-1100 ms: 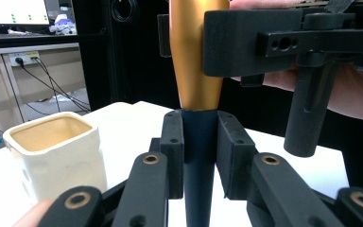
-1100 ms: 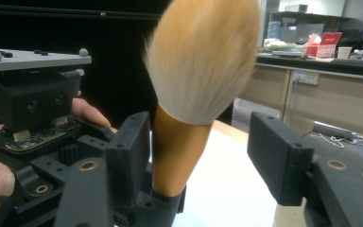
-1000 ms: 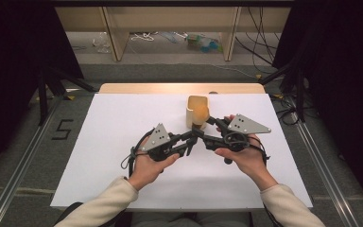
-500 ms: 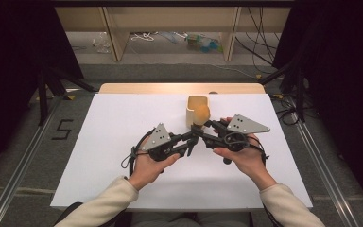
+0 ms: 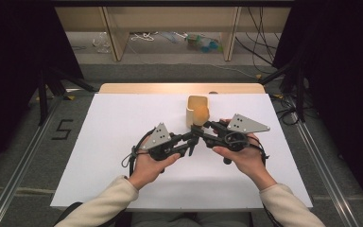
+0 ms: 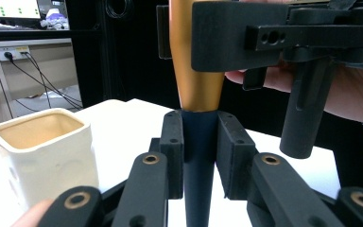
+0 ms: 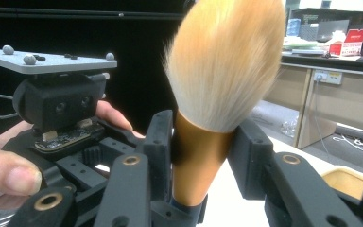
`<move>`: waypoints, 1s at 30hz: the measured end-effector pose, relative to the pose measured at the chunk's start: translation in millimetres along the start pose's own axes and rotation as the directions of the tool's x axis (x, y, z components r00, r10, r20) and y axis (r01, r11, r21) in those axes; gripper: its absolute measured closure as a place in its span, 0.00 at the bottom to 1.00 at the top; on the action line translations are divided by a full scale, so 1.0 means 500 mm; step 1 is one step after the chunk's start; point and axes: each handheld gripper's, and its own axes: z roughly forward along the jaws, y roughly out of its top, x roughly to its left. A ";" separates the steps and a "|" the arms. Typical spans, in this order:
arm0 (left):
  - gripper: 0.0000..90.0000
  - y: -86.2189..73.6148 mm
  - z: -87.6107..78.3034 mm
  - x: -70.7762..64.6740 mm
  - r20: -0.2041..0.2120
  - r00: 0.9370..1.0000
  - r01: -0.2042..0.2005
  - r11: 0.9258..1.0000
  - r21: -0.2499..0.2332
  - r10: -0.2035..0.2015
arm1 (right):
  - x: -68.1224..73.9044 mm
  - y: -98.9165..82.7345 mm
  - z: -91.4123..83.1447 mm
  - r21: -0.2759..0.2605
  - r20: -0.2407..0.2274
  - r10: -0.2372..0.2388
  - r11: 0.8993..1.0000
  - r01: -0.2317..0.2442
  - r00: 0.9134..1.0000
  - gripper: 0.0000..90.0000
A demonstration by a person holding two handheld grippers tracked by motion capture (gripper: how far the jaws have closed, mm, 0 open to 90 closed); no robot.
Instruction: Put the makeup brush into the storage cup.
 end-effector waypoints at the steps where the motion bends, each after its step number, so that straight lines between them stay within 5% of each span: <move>1: 0.82 0.000 0.000 0.000 0.002 1.000 0.003 1.000 0.001 -0.003 | 0.000 0.000 -0.001 0.005 -0.004 0.002 1.000 -0.002 1.000 0.71; 12: 0.82 -0.001 0.003 0.002 0.001 1.000 0.001 1.000 0.000 -0.001 | 0.004 0.002 -0.001 0.029 -0.009 0.013 0.999 -0.013 1.000 0.72; 19: 0.79 -0.002 0.003 0.006 -0.005 1.000 0.006 1.000 -0.001 -0.006 | 0.005 0.004 0.001 0.020 0.014 -0.021 1.000 0.021 1.000 0.73; 27: 0.39 -0.004 0.007 0.008 -0.037 0.999 0.007 1.000 0.026 -0.006 | -0.002 0.007 -0.005 0.012 0.042 -0.025 1.000 0.025 0.999 0.73; 30: 0.22 -0.003 0.003 0.007 -0.061 0.998 -0.021 0.999 0.041 0.024 | -0.001 0.009 -0.008 0.018 0.049 -0.006 1.000 0.005 0.999 0.73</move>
